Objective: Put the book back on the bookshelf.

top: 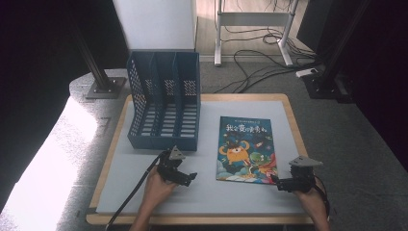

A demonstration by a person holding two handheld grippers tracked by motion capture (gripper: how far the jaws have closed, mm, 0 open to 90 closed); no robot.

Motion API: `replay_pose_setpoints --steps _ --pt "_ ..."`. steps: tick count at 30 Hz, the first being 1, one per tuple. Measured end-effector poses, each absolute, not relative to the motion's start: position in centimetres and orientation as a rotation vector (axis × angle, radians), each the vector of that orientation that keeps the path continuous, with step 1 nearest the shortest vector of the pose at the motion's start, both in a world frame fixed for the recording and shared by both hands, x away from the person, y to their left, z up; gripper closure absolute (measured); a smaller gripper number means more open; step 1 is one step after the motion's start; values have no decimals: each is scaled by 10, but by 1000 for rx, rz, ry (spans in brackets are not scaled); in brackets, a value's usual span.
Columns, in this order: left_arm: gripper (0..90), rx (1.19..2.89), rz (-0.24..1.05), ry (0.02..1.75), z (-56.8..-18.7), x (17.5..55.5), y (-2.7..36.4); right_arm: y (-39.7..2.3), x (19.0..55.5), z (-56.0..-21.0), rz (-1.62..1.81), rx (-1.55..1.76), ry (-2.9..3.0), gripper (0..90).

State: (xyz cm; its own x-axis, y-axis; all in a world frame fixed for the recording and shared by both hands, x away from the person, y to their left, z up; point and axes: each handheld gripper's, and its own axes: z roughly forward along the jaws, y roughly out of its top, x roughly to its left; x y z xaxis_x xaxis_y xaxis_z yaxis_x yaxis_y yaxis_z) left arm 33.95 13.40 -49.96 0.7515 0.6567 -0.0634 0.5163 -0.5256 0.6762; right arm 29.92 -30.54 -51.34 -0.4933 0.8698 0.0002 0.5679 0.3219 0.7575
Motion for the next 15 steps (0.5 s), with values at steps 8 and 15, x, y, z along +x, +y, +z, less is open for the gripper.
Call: replay_pose_setpoints --steps 8,15 --pt "0 2276 227 814 -495 354 108 -302 313 -508 1022 1277 2183 0" --pt "0 2302 206 748 -493 366 76 -297 325 -510 1004 1273 2197 0"
